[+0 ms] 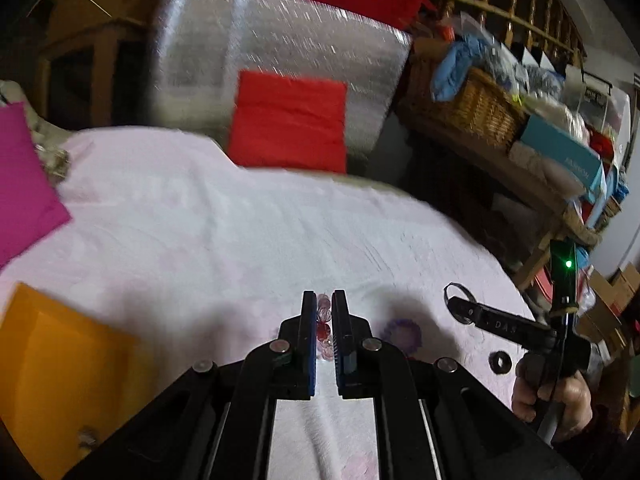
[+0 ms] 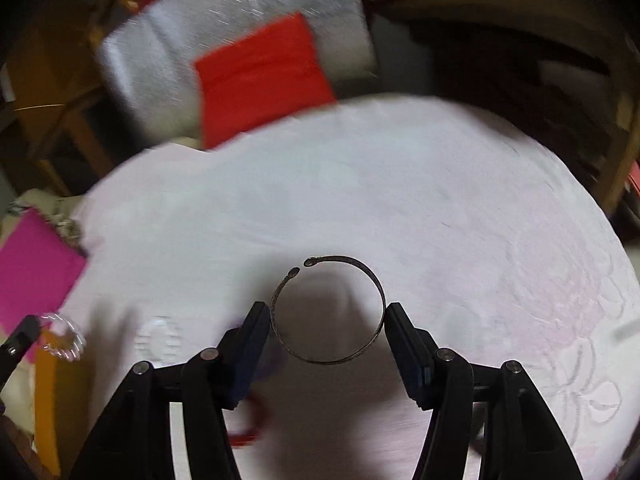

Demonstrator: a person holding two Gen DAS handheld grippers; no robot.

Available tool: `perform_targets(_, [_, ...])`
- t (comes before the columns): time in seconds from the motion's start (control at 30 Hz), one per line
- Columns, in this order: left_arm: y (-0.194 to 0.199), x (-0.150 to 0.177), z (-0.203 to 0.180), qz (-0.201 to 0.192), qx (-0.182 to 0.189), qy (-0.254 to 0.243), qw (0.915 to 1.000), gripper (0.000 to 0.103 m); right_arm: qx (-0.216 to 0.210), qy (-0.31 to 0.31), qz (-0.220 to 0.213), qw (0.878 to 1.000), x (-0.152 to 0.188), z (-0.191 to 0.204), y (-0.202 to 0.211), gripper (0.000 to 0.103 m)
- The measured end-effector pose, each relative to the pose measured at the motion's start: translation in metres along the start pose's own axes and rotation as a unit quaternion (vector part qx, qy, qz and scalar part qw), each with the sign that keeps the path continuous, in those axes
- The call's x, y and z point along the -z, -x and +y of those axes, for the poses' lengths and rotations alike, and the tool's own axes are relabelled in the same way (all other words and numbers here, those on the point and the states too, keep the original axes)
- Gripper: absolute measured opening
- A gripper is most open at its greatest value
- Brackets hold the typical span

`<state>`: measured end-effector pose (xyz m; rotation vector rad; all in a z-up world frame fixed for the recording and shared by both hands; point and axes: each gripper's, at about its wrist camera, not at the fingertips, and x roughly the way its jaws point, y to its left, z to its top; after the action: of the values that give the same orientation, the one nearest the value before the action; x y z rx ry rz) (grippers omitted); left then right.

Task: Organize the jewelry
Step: 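Grasp the pink crystal bracelet with left tool while right tool grasps silver bangle, then drop the pink bracelet into the box with left tool while right tool drops bangle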

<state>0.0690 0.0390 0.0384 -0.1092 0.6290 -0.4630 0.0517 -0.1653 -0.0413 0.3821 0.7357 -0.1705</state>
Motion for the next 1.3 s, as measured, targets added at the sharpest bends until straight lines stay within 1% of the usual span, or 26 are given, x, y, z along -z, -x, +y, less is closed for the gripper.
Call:
perform_targets(0.07, [0.030, 0.002, 0.007, -0.024, -0.026, 0.001, 0.9994, 0.007, -0.032, 0.013, -0.013, 0.999, 0.003, 0.020, 0.011, 0.062])
perform_targets(0.2, [0.084, 0.010, 0.029, -0.051, -0.058, 0.004, 0.9970, 0.007, -0.089, 0.037, -0.029, 0.995, 0.014, 0.065, 0.032, 0.062])
perform_targets(0.23, [0.102, 0.013, 0.040, -0.057, -0.072, 0.010, 0.9957, 0.007, -0.113, 0.036, -0.030, 0.993, 0.018, 0.077, 0.039, 0.063])
perform_targets(0.33, [0.143, 0.022, 0.072, -0.073, -0.096, 0.032, 0.9922, 0.007, -0.161, 0.046, -0.039, 0.985, 0.029, 0.111, 0.056, 0.063])
perform_targets(0.4, [0.167, 0.030, 0.091, -0.078, -0.119, 0.038, 0.9891, 0.007, -0.186, 0.063, -0.042, 0.980, 0.038, 0.137, 0.063, 0.063])
perform_targets(0.47, [0.185, 0.040, 0.110, -0.076, -0.133, 0.045, 0.9871, 0.007, -0.216, 0.084, -0.033, 0.972, 0.048, 0.171, 0.066, 0.063])
perform_targets(0.53, [0.195, 0.052, 0.128, -0.064, -0.150, 0.057, 0.9850, 0.007, -0.243, 0.110, -0.014, 0.964, 0.058, 0.211, 0.063, 0.063])
perform_targets(0.57, [0.198, 0.060, 0.136, -0.056, -0.155, 0.061, 0.9844, 0.007, -0.250, 0.124, -0.006, 0.960, 0.062, 0.229, 0.062, 0.063])
perform_targets(0.63, [0.198, 0.078, 0.150, -0.037, -0.166, 0.072, 0.9828, 0.007, -0.259, 0.159, 0.019, 0.952, 0.072, 0.274, 0.055, 0.063])
perform_targets(0.67, [0.195, 0.090, 0.162, -0.020, -0.172, 0.086, 0.9812, 0.007, -0.261, 0.173, 0.032, 0.949, 0.076, 0.290, 0.050, 0.063])
perform_targets(0.73, [0.190, 0.104, 0.179, 0.000, -0.173, 0.110, 0.9788, 0.007, -0.255, 0.209, 0.068, 0.942, 0.089, 0.329, 0.035, 0.063])
perform_targets(0.8, [0.182, 0.119, 0.197, 0.022, -0.178, 0.135, 0.9745, 0.007, -0.232, 0.248, 0.107, 0.934, 0.104, 0.366, 0.011, 0.063])
perform_targets(0.87, [0.171, 0.129, 0.210, 0.041, -0.192, 0.149, 0.9693, 0.007, -0.204, 0.276, 0.149, 0.927, 0.119, 0.394, -0.013, 0.063])
perform_targets(0.9, [0.166, 0.133, 0.213, 0.050, -0.197, 0.153, 0.9672, 0.008, -0.194, 0.282, 0.161, 0.926, 0.123, 0.396, -0.022, 0.063])
perform_targets(0.93, [0.160, 0.138, 0.218, 0.064, -0.200, 0.157, 0.9651, 0.008, -0.179, 0.290, 0.171, 0.924, 0.129, 0.406, -0.034, 0.063])
perform_targets(0.97, [0.155, 0.141, 0.221, 0.074, -0.202, 0.161, 0.9633, 0.008, -0.172, 0.293, 0.175, 0.924, 0.131, 0.410, -0.045, 0.063])
perform_targets(1.03, [0.150, 0.144, 0.224, 0.083, -0.209, 0.168, 0.9596, 0.008, -0.159, 0.289, 0.188, 0.925, 0.134, 0.419, -0.062, 0.064])
perform_targets(1.1, [0.144, 0.143, 0.223, 0.091, -0.219, 0.172, 0.9562, 0.011, -0.148, 0.282, 0.197, 0.927, 0.130, 0.419, -0.071, 0.064])
perform_targets(1.17, [0.145, 0.139, 0.223, 0.090, -0.228, 0.172, 0.9541, 0.019, -0.148, 0.273, 0.192, 0.931, 0.121, 0.415, -0.069, 0.064])
perform_targets(1.23, [0.149, 0.135, 0.221, 0.082, -0.239, 0.169, 0.9526, 0.039, -0.164, 0.256, 0.180, 0.936, 0.108, 0.401, -0.059, 0.065])
perform_targets(1.3, [0.153, 0.130, 0.215, 0.071, -0.249, 0.160, 0.9527, 0.043, -0.181, 0.239, 0.160, 0.940, 0.096, 0.387, -0.045, 0.066])
